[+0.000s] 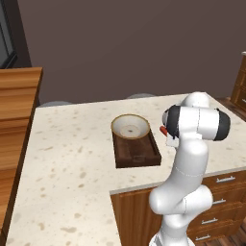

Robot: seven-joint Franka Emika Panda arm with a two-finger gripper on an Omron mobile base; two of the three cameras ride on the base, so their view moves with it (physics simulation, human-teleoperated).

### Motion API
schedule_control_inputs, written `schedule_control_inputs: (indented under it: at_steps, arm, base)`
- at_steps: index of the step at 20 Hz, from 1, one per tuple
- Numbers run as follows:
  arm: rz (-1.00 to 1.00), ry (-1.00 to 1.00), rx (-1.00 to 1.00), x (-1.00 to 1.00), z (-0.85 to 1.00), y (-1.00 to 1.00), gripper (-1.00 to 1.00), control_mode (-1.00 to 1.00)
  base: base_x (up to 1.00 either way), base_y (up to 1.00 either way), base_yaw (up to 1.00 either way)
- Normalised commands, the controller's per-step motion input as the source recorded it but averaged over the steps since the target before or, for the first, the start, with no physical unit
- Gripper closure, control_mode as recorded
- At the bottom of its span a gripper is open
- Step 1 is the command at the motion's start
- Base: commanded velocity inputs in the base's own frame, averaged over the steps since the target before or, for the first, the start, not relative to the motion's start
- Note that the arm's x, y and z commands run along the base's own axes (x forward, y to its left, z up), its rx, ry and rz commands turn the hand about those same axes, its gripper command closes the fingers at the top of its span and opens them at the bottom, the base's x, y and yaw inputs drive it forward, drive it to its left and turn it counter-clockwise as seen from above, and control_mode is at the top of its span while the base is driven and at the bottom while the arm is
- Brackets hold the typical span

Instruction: Place the two vegetables and bowl onto the tray for setting up a vegetable dip station.

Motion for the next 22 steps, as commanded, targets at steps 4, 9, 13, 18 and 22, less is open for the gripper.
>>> schedule_control_inputs:
  at_steps: [4, 9, 13, 18, 22]
  arm:
    - [0.0, -0.02, 0.03, -0.12, -0.11, -0.17, 1.0, -1.0]
    - [-0.01, -0.03, -0.01, -0.08, 0.2, -0.05, 1.0, -1.0]
    - [-0.09, -0.05, -0.01, -0.08, 0.32, 0.01, 1.0, -1.0]
    - [-0.22, -0.02, -0.02, -0.13, 0.29, 0.14, 1.0, -1.0]
    - [-0.3, 0.0, -0.06, -0.13, 0.17, 0.36, 1.0, -1.0]
  base:
    - [0.0, 0.0, 0.0]
    - [0.0, 0.0, 0.0]
    - [0.0, 0.0, 0.0]
    - [0.0, 0.0, 0.0]
    - [0.0, 0.0, 0.0]
